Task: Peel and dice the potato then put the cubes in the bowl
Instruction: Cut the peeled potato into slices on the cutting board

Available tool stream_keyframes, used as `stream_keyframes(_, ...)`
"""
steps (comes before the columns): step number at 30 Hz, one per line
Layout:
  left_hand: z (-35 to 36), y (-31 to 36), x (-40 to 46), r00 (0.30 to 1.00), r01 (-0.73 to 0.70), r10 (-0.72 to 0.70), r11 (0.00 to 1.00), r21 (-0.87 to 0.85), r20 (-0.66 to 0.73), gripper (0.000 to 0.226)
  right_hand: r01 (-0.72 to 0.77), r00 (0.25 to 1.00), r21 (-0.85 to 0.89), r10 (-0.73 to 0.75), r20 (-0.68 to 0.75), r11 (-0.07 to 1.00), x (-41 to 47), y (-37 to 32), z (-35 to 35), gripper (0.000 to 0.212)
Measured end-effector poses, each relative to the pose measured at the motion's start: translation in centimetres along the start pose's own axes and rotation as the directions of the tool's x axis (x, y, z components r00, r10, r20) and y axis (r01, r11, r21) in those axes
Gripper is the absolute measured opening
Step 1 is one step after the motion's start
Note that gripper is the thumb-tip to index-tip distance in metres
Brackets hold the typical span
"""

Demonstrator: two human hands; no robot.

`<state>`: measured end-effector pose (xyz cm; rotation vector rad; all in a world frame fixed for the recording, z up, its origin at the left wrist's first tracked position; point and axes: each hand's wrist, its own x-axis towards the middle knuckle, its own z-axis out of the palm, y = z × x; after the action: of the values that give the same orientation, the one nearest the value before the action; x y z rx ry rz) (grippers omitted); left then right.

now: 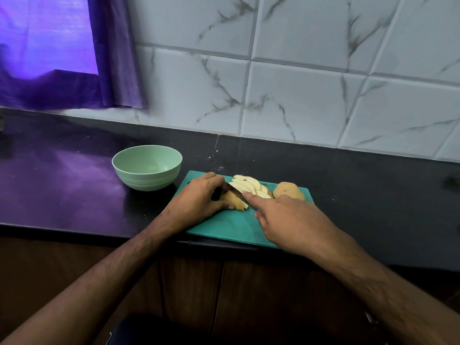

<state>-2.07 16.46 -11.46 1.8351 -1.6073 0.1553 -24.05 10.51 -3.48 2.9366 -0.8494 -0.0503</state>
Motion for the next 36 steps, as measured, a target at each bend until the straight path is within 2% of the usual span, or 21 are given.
stream_keyframes(7, 0.2, -0.3, 0.1, 1.0, 0.016, -0.016, 0.999, -0.03, 0.002, 0.04, -0.005, 0.999, 0.022, 0.004, 0.031, 1.0, 1.6, -0.5, 0.1, 0.062)
stream_keyframes(13, 0.2, -0.2, 0.1, 1.0, 0.02, -0.021, 1.0, -0.011, -0.019, 0.035, 0.005, 0.998, 0.122, -0.013, 0.069, 0.992, 4.9, -1.9, 0.6, 0.058)
stream_keyframes(18, 0.4, -0.2, 0.3, 0.999, 0.035, -0.036, 0.999, -0.017, -0.029, 0.036, -0.007, 0.998, 0.189, -0.006, 0.067, 0.982, -0.1, 0.0, 2.6, 0.056)
stream_keyframes(22, 0.1, -0.1, 0.2, 0.999, 0.041, -0.041, 0.999, -0.016, -0.023, 0.037, -0.036, 0.999, 0.133, 0.032, 0.027, 0.99, -4.9, 0.6, 4.2, 0.059)
stream_keyframes(26, -0.2, 0.2, 0.0, 0.997, 0.064, -0.066, 0.997, -0.043, -0.039, 0.038, 0.001, 1.0, 0.057, 0.0, -0.013, 0.998, -4.5, 0.2, 3.7, 0.061)
stream_keyframes(36, -0.3, 0.4, -0.4, 0.996, 0.067, -0.068, 0.997, -0.023, -0.051, 0.035, -0.01, 1.0, 0.157, 0.006, 0.026, 0.987, 0.4, 1.7, 2.3, 0.049)
